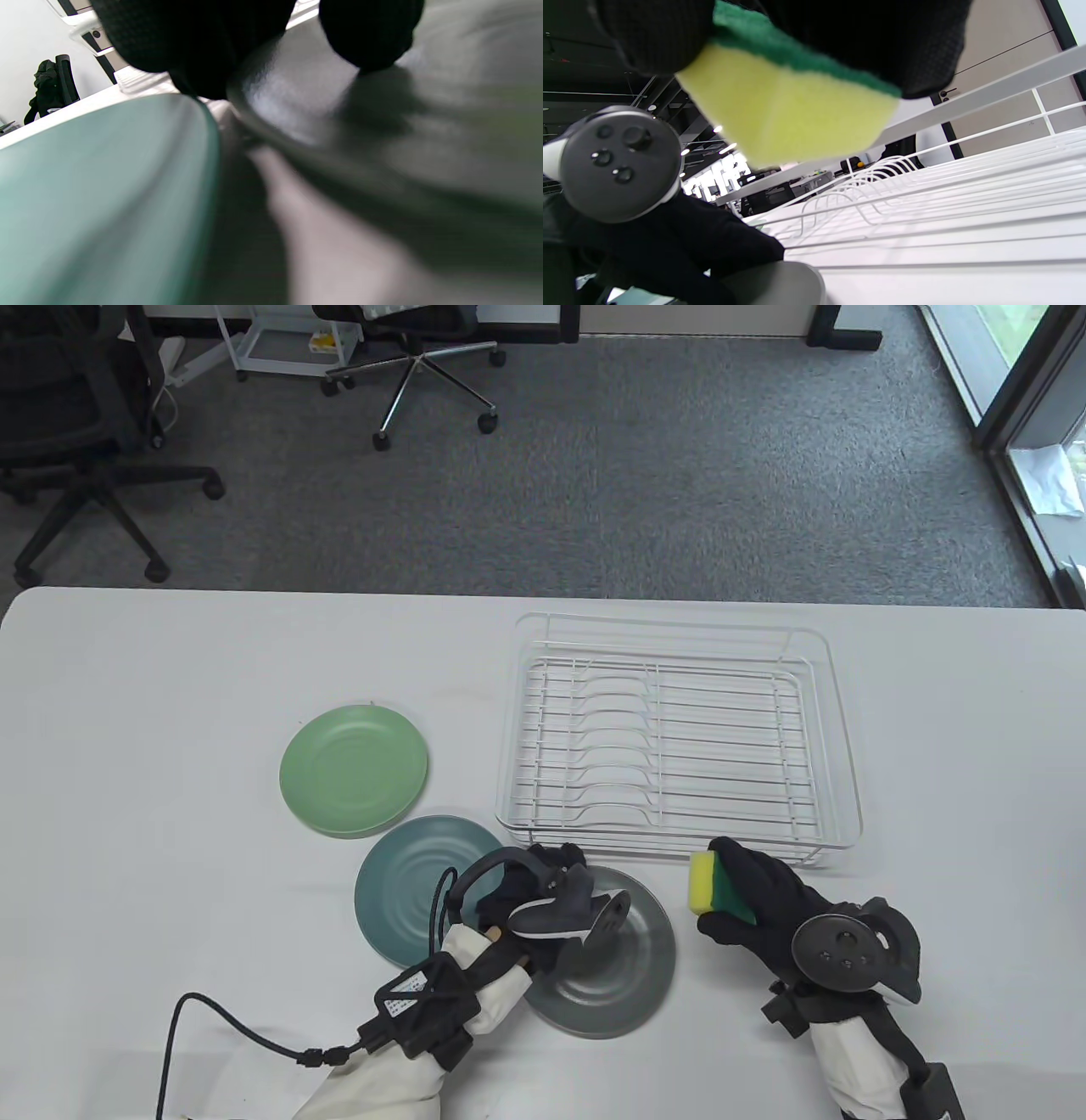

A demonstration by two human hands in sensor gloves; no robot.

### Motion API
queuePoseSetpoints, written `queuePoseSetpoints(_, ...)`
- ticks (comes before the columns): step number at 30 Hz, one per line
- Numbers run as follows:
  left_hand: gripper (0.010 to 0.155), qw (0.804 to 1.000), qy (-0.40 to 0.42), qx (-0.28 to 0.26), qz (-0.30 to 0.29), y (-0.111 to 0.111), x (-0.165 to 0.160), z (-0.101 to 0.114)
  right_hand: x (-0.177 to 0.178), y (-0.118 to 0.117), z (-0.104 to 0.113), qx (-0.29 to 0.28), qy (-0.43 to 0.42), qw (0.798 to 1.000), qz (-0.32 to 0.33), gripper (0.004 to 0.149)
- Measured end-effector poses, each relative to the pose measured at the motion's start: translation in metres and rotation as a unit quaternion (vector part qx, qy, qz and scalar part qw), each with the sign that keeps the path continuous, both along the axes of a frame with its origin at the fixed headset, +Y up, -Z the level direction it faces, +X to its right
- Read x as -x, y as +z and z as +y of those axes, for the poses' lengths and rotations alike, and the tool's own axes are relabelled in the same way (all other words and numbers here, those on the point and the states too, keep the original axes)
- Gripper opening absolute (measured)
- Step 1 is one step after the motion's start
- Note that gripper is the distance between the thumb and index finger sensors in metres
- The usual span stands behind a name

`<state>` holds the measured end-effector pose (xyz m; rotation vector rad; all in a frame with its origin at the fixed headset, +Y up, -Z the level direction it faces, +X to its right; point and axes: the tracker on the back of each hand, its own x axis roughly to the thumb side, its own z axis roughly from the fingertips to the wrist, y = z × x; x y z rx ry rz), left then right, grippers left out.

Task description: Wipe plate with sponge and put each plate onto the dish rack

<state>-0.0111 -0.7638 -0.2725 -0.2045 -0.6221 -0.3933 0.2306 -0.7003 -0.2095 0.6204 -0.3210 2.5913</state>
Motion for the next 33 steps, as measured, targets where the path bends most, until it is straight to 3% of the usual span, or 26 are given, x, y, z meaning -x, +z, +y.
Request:
queuePoseSetpoints(8,0.078,0.999,0.035,0.004,0.02,-0.002,0.006,0.004,0.001,-0.001,-0.003,0.005,0.007,1.0,-0.002,0.08)
queuePoseSetpoints(16,0.062,0.99,0.138,0.0,0.041,0.0,0.025,0.037,0.004,-0.002,-0.003,0.004,0.009,0.999,-0.033,0.079)
queuePoseSetpoints(25,0.04,0.944,0.31,0.112,0.014,0.0,0.045,0.074,0.02,-0.009,0.013,0.033,-0.034,0.998,-0.03,0.079)
queuePoseSetpoints(30,0.04,0.932,0.356,0.068,-0.001,0.009,0.051,0.096,0.039,-0.011,0.036,-0.001,-0.045,0.999,-0.019,0.08)
queuePoseSetpoints(33,0.041,0.91,0.413,0.041,-0.004,0.012,0.061,0.107,0.053,-0.012,0.055,-0.035,-0.04,0.998,-0.018,0.082)
